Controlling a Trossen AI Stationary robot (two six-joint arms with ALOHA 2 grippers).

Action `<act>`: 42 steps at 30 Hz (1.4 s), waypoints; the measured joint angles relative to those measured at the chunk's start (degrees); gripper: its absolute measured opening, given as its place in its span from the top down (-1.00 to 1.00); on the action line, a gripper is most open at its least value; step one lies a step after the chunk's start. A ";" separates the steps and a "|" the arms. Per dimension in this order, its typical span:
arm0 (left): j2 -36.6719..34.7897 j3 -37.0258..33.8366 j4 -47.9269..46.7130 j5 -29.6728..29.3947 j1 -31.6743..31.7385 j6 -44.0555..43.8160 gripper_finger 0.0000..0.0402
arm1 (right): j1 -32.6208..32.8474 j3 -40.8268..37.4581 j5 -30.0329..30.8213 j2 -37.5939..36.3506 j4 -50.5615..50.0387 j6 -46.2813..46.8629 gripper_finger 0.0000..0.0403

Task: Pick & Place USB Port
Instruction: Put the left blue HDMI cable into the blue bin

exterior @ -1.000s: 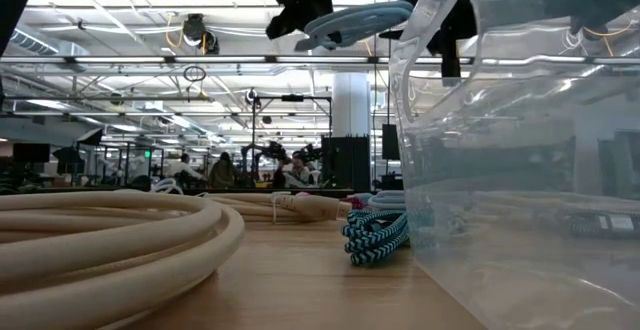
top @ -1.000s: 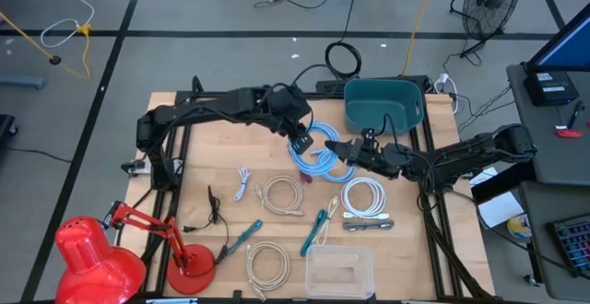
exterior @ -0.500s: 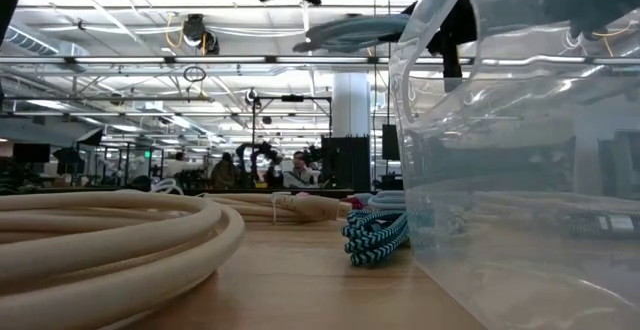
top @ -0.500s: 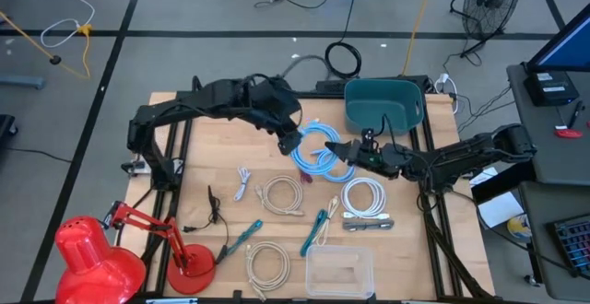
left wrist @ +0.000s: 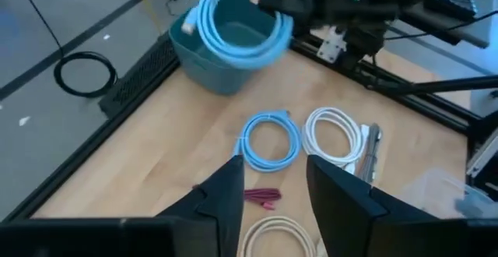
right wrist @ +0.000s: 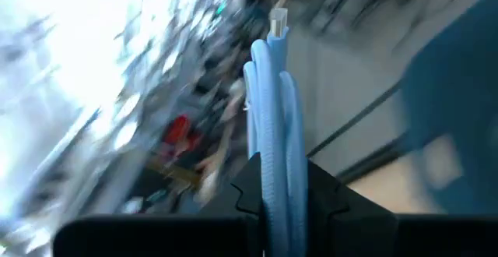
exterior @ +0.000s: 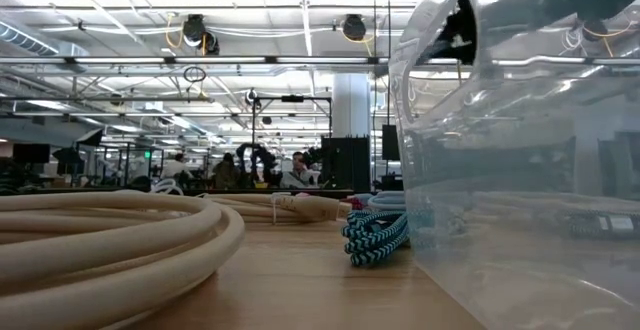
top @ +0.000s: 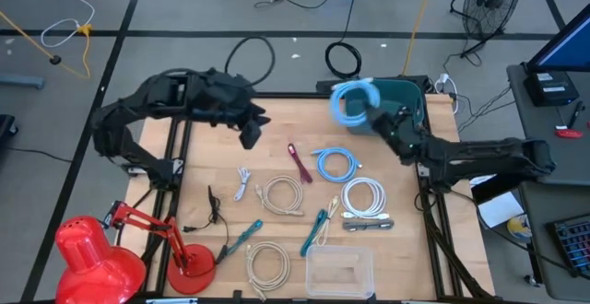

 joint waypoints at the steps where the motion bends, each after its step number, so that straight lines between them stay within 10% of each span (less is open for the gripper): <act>1: 0.02 0.00 -0.03 -0.43 -0.80 -0.32 0.32 | -1.52 -0.01 1.23 -1.44 -1.55 -0.86 0.87; 5: 0.34 -0.13 -2.31 -2.09 -4.24 -1.26 0.35 | -8.40 0.02 -0.31 -6.86 -4.79 -4.95 0.87; 18: 3.85 -0.20 -4.65 -4.14 -8.90 -1.81 0.37 | -24.50 0.81 -31.50 -9.66 -28.10 -9.86 0.87; 25: 4.58 -0.22 -4.17 -4.06 -8.95 -1.85 0.37 | -28.17 6.89 -28.75 -7.96 -41.79 -15.35 0.87; 42: 4.59 -0.22 -3.37 -4.10 -9.22 -3.15 0.37 | -30.82 7.05 -37.56 3.40 -35.73 -24.35 0.87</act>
